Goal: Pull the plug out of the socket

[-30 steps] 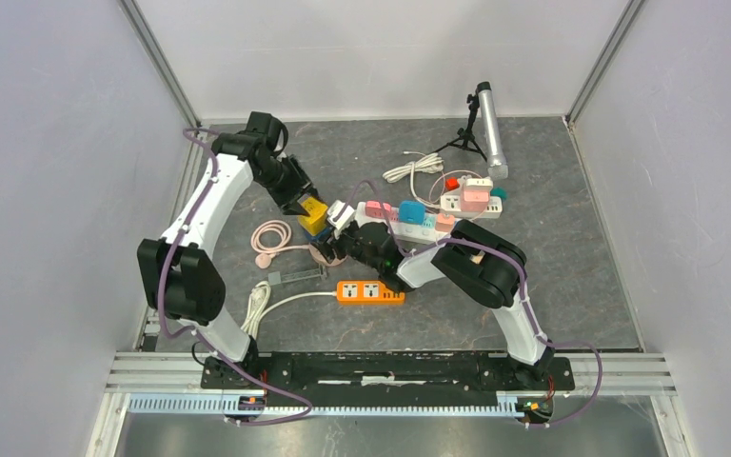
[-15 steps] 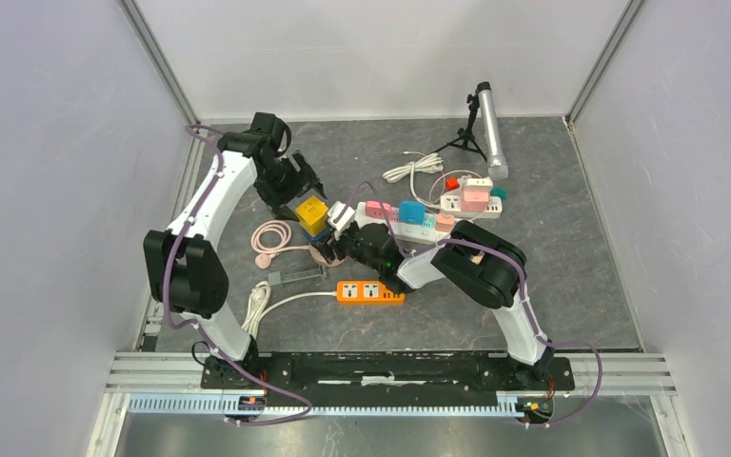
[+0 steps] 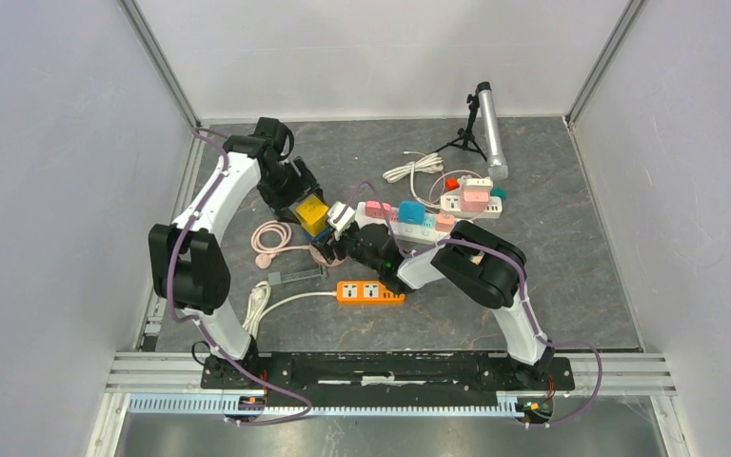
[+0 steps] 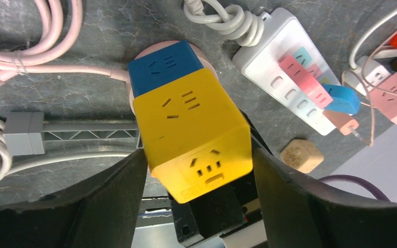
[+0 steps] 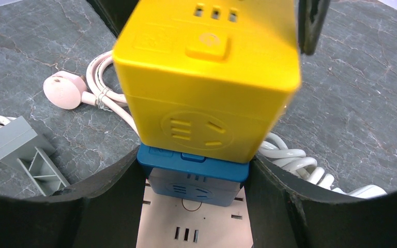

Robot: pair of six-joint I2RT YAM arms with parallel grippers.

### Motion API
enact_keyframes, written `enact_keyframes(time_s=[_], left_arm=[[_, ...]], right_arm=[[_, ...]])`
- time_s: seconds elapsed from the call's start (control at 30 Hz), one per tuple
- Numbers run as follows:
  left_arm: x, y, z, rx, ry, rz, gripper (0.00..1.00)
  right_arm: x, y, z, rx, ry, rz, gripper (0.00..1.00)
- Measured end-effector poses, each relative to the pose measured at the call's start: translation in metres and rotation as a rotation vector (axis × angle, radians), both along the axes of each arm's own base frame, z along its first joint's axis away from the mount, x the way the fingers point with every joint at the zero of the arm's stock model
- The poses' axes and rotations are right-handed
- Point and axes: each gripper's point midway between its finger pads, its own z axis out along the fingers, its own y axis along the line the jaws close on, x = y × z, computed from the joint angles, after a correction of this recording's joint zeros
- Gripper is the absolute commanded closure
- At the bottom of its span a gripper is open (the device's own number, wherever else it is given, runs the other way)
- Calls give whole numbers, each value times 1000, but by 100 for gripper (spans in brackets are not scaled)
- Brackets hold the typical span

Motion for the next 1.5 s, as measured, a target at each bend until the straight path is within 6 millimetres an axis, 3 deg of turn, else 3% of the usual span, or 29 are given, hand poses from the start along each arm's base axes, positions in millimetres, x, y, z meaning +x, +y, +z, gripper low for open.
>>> enact_keyframes(time_s=[0.17, 0.3, 0.37, 0.47, 0.57, 0.73, 1.37, 1.5], left_arm=[[-2, -1, -10, 9, 15, -20, 6], [-2, -2, -16, 17, 27, -25, 9], [-1, -1, -18, 21, 31, -24, 19], [0, 1, -23, 37, 39, -21, 44], [0, 2, -22, 42, 40, -9, 60], [-4, 3, -19, 63, 53, -16, 74], [-8, 0, -9, 10, 110, -6, 91], [-5, -3, -19, -77, 121, 51, 94]], right_arm=[[-1, 1, 1, -7, -16, 5, 100], [-2, 1, 1, -12, -25, 7, 100], [-2, 2, 1, -14, -28, 7, 100], [-2, 2, 1, -18, -34, 6, 100], [-2, 2, 2, -22, -41, -1, 100], [-4, 2, 2, -24, -57, 2, 100], [-5, 0, 7, -24, -109, 3, 100], [-5, -3, 2, -28, -89, -2, 100]])
